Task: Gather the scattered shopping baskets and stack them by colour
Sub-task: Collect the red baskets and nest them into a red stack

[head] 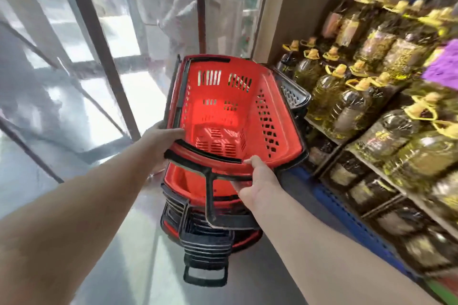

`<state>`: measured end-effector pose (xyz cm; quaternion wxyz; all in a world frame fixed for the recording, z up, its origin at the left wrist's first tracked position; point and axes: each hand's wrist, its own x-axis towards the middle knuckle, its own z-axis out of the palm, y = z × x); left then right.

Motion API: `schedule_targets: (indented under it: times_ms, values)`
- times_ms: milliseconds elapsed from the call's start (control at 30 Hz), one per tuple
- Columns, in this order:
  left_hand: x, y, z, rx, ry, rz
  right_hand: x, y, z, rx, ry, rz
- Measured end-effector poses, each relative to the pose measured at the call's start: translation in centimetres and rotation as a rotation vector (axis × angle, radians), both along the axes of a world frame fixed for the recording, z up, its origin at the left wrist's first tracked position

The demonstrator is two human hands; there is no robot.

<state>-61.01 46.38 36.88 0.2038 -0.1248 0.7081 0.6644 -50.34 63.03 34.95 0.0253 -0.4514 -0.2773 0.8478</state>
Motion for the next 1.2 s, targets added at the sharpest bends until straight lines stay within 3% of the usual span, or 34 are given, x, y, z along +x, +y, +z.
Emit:
schedule_targets:
  times_ms: [167, 300, 400, 533, 767, 933, 1067, 1200]
  values:
    - [-0.4, -0.9, -3.9, -0.073, -0.086, 0.050, -0.1, -1.2, -2.4, 0.026, -0.062, -0.039]
    - [-0.2, -2.0, -6.9, -0.290, -0.086, 0.114, 0.5, -2.9, -4.4, -0.043, -0.023, -0.005]
    - [-0.2, -2.8, -8.7, -0.272, -0.081, 0.032, 1.1, -3.5, -6.0, -0.030, 0.020, 0.074]
    - [0.7, -3.0, -10.2, -0.373, -0.076, -0.133, 2.3, -3.3, -6.9, 0.129, -0.092, 0.353]
    - [4.2, 1.8, -8.1, -0.723, 0.199, -0.288, 5.1, 1.3, -4.9, 0.511, -0.146, 0.474]
    - [8.6, 9.6, -4.6, -0.687, 0.384, -0.453, 10.5, 8.5, -2.6, 1.030, -0.195, 0.453]
    - [14.3, 17.4, -2.6, -0.636, 0.483, -0.598, 17.9, 15.3, -1.6, 1.159, -0.248, 0.363]
    - [21.8, 26.5, -1.5, -0.538, 0.466, -0.756, 27.2, 22.2, -0.6, 1.261, -0.326, 0.282]
